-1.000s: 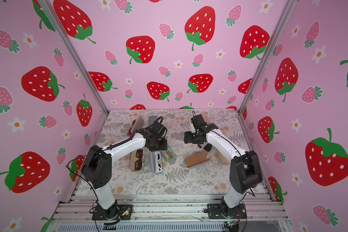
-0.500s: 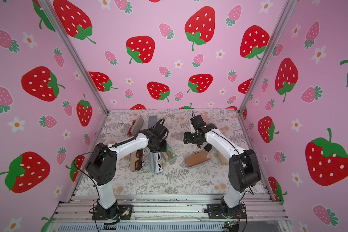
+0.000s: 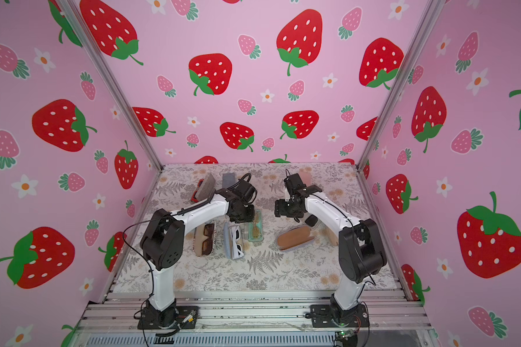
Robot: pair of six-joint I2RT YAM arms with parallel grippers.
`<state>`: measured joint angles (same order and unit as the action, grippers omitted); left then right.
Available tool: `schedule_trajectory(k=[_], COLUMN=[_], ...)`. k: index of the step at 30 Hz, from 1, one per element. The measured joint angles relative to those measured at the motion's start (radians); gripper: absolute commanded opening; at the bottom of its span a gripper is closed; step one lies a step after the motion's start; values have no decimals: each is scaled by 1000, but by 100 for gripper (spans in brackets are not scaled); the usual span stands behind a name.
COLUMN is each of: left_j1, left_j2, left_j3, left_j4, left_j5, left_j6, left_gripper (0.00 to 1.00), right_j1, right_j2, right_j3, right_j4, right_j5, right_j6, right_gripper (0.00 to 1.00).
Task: Close the glasses case
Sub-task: Move the glasses case to the center of the board.
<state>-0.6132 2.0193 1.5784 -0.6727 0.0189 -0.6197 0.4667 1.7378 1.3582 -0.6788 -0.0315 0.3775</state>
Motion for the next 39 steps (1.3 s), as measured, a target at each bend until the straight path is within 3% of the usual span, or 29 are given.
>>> schedule_trajectory(k=[4, 9, 17, 39], left_j1=[5, 21, 46, 74], left_j2=[55, 124, 198, 288], left_j3=[95, 212, 324, 586], left_j4=[-21, -51, -94, -225], left_j5=[1, 17, 27, 16], left_j6=[19, 43, 71, 100], left_gripper=[35, 25, 17, 18], right_j1=[0, 0, -7, -20], right_j2=[17, 48, 66, 125], right_j3=[9, 31, 48, 80], right_j4=[0, 3, 4, 32], right_j5=[1, 1, 0, -31], right_j6=[0, -4, -8, -6], right_gripper=[75, 74, 73, 73])
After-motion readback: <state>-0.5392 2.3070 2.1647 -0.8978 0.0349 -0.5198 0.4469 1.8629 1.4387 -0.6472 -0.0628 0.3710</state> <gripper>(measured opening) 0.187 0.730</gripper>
